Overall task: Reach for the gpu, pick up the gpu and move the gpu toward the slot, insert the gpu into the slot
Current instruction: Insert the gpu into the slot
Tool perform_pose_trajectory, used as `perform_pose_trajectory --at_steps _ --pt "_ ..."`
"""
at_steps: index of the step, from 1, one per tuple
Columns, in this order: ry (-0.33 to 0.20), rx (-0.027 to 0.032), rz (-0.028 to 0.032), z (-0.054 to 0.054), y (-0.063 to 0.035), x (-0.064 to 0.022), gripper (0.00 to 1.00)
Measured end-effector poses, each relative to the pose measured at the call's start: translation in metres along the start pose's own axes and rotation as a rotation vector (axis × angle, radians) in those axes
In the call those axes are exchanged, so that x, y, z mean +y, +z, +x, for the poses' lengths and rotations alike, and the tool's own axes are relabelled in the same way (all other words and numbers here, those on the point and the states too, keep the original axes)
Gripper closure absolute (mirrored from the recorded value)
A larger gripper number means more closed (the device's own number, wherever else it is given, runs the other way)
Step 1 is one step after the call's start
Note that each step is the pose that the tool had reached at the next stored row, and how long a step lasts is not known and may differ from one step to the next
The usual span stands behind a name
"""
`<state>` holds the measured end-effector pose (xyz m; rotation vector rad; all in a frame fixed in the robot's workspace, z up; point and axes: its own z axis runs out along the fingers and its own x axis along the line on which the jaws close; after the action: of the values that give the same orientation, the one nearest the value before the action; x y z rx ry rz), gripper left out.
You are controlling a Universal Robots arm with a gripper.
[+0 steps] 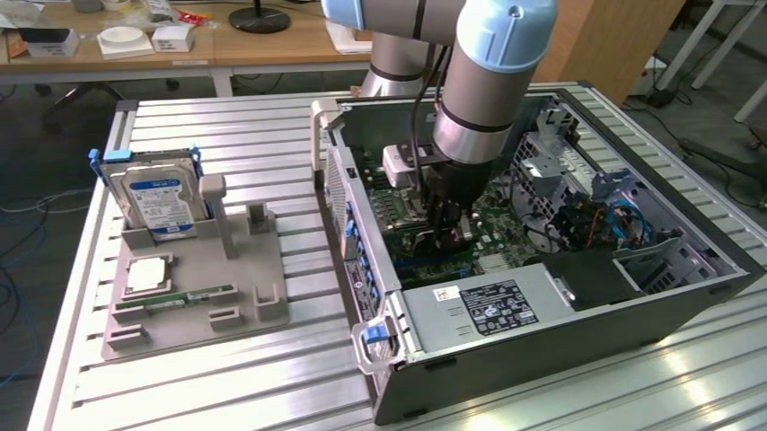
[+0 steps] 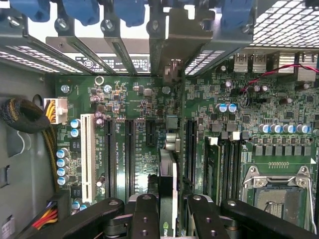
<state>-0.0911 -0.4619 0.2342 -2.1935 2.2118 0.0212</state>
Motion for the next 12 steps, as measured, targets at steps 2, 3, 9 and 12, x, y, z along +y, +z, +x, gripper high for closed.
perform_pose_trajectory --at_steps 2,3,9,12 --pt "0.000 0.0002 -0.0002 0.0000 0.0002 0.0000 0.73" --pt "0.000 0.0001 -0.0001 0.0000 0.0003 0.0000 0.73" --pt "0.000 -0.0001 0.0000 0.0000 0.0004 0.0001 0.73" --pt "0.000 -0.0002 0.0002 -0.0001 0.0005 0.0004 0.73"
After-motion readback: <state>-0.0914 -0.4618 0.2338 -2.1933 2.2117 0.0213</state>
